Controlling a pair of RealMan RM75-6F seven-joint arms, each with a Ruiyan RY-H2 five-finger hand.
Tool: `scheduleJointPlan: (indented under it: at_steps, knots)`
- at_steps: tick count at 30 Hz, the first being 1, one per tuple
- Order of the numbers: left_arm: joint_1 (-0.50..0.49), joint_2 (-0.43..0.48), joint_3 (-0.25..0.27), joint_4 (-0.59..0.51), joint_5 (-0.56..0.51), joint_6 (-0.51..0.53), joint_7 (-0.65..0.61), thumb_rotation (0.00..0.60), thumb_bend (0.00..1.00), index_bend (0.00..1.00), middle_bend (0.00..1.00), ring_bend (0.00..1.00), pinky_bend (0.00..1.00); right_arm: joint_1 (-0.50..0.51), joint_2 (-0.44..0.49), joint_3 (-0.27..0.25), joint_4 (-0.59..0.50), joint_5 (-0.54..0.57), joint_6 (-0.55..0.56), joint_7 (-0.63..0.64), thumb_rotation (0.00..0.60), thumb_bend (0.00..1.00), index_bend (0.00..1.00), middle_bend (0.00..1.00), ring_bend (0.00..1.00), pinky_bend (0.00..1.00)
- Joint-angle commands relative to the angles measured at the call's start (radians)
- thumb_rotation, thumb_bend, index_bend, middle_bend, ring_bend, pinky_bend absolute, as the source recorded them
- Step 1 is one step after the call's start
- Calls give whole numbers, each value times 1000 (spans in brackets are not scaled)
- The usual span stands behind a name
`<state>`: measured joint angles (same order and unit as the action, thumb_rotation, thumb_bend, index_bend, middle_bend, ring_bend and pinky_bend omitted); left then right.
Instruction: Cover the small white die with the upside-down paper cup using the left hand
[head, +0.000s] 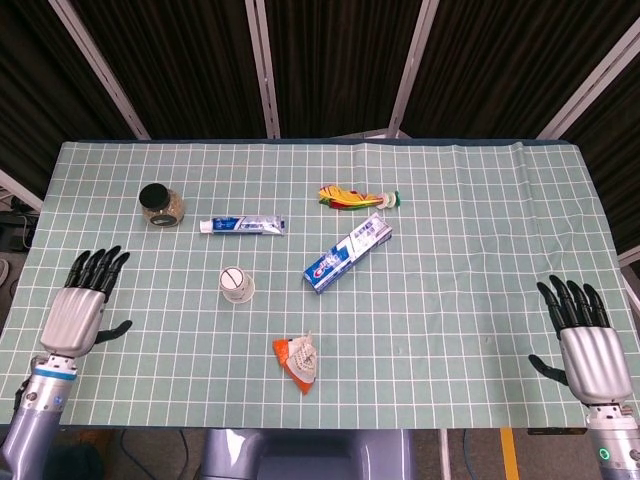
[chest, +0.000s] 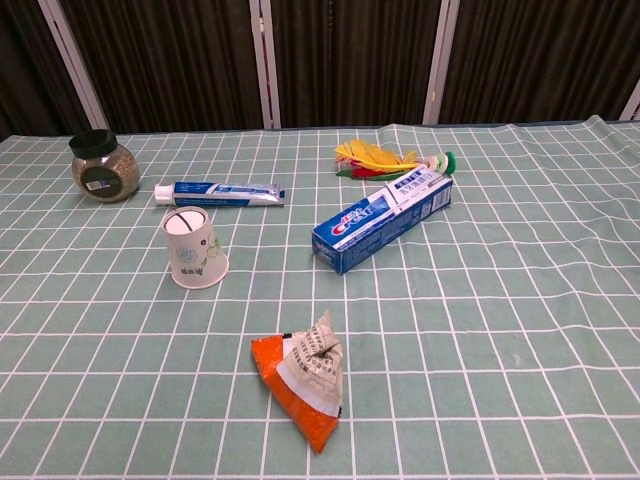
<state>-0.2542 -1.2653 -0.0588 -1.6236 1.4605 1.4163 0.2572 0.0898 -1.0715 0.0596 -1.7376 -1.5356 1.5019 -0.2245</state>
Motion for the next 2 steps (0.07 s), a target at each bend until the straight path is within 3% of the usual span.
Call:
scheduleJointPlan:
  at_steps: [1,2]
  knots:
    - [80,49,35,-57,-19,76,-13,600,0,0,0,0,0,0,1,-1,-3,-2,-1,0,600,0,0,0,0,0]
    - [83,48,35,-56,-17,79,-15,600,0,0,0,0,0,0,1,-1,-4,-3,-1,0,600,0,0,0,0,0]
